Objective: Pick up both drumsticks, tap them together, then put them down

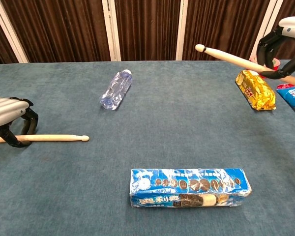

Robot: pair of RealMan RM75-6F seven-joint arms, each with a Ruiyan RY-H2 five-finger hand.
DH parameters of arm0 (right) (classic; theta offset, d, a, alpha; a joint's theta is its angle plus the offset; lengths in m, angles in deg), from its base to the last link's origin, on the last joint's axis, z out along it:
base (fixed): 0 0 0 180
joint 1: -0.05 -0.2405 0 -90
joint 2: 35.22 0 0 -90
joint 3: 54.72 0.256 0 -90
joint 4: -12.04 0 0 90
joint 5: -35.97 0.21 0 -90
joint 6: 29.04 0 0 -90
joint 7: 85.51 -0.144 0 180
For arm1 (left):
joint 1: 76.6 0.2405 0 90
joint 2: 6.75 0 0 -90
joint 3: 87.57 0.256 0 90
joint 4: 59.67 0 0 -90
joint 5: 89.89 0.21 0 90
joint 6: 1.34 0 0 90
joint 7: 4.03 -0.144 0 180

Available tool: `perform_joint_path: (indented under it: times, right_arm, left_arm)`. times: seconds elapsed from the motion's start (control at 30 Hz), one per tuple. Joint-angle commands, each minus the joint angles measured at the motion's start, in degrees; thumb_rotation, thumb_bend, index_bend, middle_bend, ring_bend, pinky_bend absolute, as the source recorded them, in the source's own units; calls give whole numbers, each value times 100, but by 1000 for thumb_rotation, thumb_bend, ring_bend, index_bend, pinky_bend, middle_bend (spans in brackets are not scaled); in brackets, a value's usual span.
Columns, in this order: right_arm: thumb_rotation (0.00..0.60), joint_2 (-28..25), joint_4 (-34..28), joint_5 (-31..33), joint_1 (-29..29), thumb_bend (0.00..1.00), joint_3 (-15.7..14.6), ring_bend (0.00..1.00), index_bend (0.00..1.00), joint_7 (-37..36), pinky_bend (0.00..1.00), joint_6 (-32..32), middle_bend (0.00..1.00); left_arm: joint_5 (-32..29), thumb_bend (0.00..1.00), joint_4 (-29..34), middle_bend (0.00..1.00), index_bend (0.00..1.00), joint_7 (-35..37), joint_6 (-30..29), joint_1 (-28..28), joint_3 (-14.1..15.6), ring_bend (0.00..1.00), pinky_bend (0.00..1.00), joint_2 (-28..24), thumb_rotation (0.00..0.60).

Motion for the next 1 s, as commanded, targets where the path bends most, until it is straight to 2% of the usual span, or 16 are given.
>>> perform_joint_path:
  times: [0.03,0.63,0.8,1.0]
  right_arm:
    - [600,12,15,0,4,432,-3,397,748,-3,36,0,617]
    - [600,-14,-4,-6,7,432,14,398,749,52,36,15,620]
    - [600,-22,-19,5,4,432,20,398,750,58,36,5,619]
    - [600,-40,-24,16,8,432,21,398,750,79,36,2,620]
  left_arm:
    - [-33,373,-21,575,586,-170,-131,-4,20,74,0,37,600]
    - [-215,405,-293,612,625,-972,-557,-48,98,98,0,347,600]
    - [-140,407,-421,610,632,-992,-612,-43,129,98,0,418,600]
    - [30,407,-698,585,592,-748,-548,-34,158,98,0,524,600]
